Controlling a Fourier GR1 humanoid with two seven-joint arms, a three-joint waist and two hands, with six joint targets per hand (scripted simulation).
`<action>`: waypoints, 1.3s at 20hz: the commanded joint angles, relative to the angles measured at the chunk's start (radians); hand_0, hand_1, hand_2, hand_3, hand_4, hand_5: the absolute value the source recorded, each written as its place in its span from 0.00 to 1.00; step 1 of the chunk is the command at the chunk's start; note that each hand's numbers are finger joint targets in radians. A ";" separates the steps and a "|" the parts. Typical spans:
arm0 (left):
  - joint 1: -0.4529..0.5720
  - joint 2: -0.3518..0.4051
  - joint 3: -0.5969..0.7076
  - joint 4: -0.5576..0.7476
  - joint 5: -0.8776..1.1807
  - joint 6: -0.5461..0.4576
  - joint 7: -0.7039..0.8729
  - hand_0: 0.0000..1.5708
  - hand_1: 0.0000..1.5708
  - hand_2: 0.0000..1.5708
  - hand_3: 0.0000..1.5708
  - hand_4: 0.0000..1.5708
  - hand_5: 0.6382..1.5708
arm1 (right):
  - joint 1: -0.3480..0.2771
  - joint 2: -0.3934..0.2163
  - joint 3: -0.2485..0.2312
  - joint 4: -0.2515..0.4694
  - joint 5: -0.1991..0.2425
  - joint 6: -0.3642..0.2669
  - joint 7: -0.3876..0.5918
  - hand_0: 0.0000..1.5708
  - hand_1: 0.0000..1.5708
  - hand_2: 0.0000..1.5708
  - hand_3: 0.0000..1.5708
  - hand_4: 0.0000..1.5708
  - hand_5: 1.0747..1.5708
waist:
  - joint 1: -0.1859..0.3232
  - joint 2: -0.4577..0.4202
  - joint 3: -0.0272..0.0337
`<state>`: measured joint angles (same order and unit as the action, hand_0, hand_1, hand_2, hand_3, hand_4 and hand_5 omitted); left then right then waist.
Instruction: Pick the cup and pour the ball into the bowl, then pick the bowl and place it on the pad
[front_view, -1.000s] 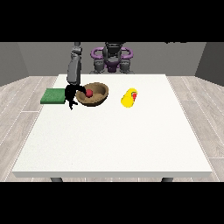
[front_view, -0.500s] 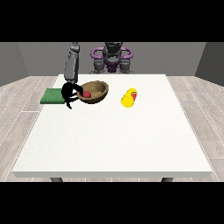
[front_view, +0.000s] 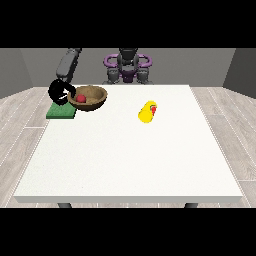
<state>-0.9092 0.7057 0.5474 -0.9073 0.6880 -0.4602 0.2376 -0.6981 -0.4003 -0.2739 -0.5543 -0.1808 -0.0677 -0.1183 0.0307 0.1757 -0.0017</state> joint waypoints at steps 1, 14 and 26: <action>0.012 0.005 0.011 -0.013 0.015 0.002 -0.026 0.00 0.00 0.00 0.00 0.00 1.00 | 0.032 -0.110 0.006 0.014 0.023 0.080 -0.011 1.00 1.00 1.00 0.70 0.74 1.00 | -0.017 0.046 0.0022; -0.030 0.011 -0.045 -0.141 0.053 0.056 0.007 0.00 0.00 0.00 0.00 0.00 1.00 | 0.021 -0.300 -0.076 0.102 -0.007 0.222 -0.078 1.00 1.00 1.00 0.54 0.72 0.98 | 0.011 0.129 0.0035; -0.070 0.053 -0.035 -0.391 0.143 0.171 0.097 0.00 0.00 0.00 0.00 0.00 1.00 | 0.015 -0.387 -0.192 0.273 -0.073 0.264 -0.173 1.00 1.00 1.00 1.00 0.40 0.98 | 0.071 0.277 0.0050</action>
<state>-0.9762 0.7376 0.4986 -1.2400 0.8118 -0.3076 0.3276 -0.6660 -0.7414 -0.4175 -0.3296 -0.2176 0.1861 -0.3105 0.0975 0.4025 0.0029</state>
